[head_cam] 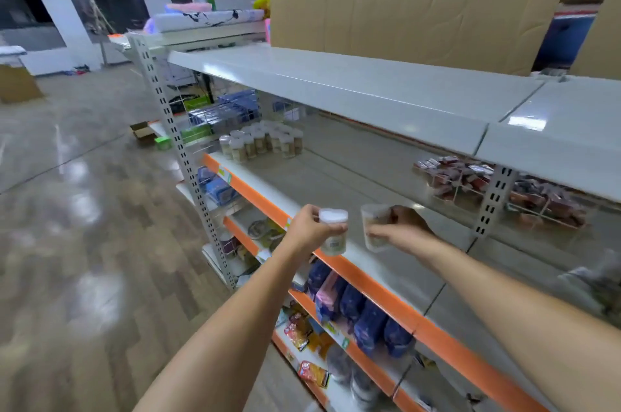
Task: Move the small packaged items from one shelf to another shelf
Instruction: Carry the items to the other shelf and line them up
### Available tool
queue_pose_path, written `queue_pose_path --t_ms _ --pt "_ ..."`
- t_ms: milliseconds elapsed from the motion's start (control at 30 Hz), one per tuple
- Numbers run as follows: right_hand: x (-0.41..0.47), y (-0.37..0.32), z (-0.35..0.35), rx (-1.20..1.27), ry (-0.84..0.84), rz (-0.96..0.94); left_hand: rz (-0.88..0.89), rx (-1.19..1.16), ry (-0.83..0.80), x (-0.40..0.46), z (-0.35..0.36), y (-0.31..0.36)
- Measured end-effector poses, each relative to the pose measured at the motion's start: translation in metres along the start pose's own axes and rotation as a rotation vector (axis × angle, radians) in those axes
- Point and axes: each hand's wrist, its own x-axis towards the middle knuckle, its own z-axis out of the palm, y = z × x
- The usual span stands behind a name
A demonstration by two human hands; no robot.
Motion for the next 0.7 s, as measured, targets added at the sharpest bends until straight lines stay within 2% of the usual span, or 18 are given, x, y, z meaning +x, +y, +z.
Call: queue_pose_path --t_ms 167,400,700 --pt "0.034 -0.033 0.052 -0.082 0.011 -0.066 -0.006 0.023 0.049 0.021 -0.060 -0.009" --pt "0.076 -0.062 0.122 0.015 -0.044 -0.080 -0.022 0.030 0.103 0.060 -0.132 -0.035" --pt "0.114 -0.091 0.184 0.020 -0.068 -0.082 -0.005 0.059 0.150 0.088 -0.194 -0.061"
